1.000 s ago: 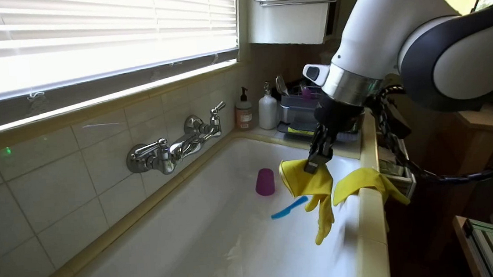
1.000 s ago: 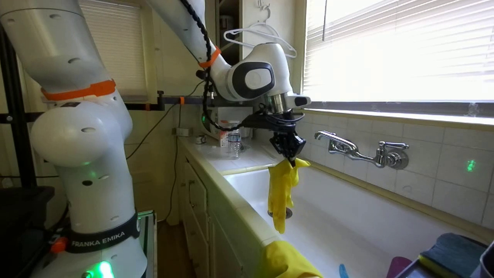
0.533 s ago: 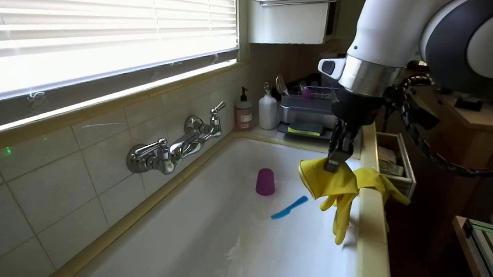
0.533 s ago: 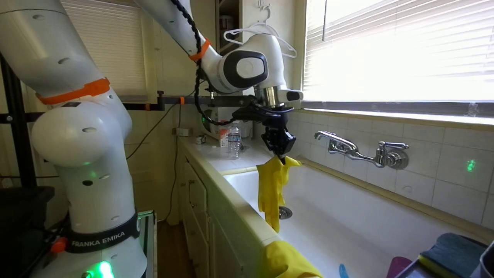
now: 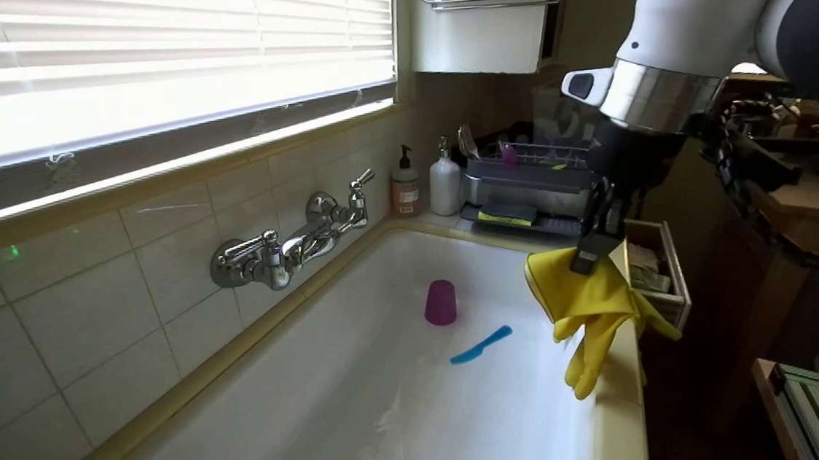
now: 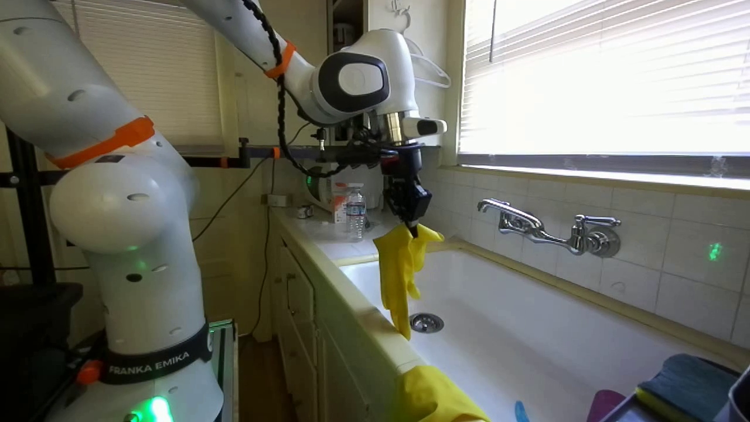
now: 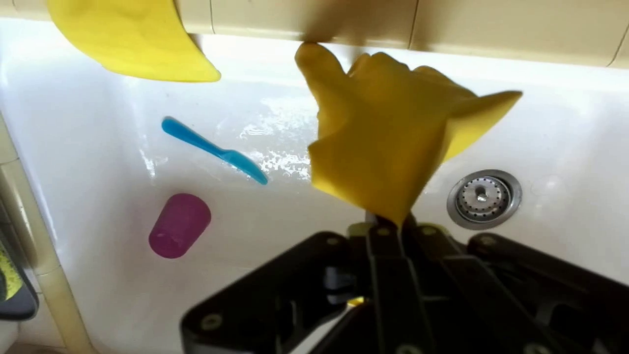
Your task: Remove the yellow glove from the sink and hang it over the front of the sink.
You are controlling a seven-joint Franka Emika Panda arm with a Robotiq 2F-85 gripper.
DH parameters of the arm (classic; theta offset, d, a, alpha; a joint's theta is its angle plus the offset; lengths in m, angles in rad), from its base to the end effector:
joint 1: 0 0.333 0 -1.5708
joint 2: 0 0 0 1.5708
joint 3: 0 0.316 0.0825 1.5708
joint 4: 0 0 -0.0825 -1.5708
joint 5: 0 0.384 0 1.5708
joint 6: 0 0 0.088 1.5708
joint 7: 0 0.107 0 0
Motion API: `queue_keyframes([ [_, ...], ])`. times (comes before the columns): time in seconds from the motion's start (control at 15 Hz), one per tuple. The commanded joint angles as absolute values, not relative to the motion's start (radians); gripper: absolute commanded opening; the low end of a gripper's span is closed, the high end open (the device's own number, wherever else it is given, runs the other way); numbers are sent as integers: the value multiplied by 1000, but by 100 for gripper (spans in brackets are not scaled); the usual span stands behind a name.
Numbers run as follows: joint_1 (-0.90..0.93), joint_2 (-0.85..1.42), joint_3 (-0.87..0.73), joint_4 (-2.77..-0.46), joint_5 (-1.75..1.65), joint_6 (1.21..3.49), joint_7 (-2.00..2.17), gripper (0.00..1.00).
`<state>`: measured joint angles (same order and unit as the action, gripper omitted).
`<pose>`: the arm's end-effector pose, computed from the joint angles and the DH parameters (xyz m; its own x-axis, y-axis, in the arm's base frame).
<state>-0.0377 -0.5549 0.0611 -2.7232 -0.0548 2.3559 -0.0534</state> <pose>0.3739 0.0070 0.4082 0.9775 0.1117 0.1791 0.0974 -0.9914 0.0870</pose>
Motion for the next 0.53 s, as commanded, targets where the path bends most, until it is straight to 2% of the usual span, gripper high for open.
queue_keyframes([
  [0.0, -27, -661, 57, -2778, -65, 2308, -6, 1],
  [0.47, -40, -731, 92, -2750, -62, 2215, 124, 1],
])
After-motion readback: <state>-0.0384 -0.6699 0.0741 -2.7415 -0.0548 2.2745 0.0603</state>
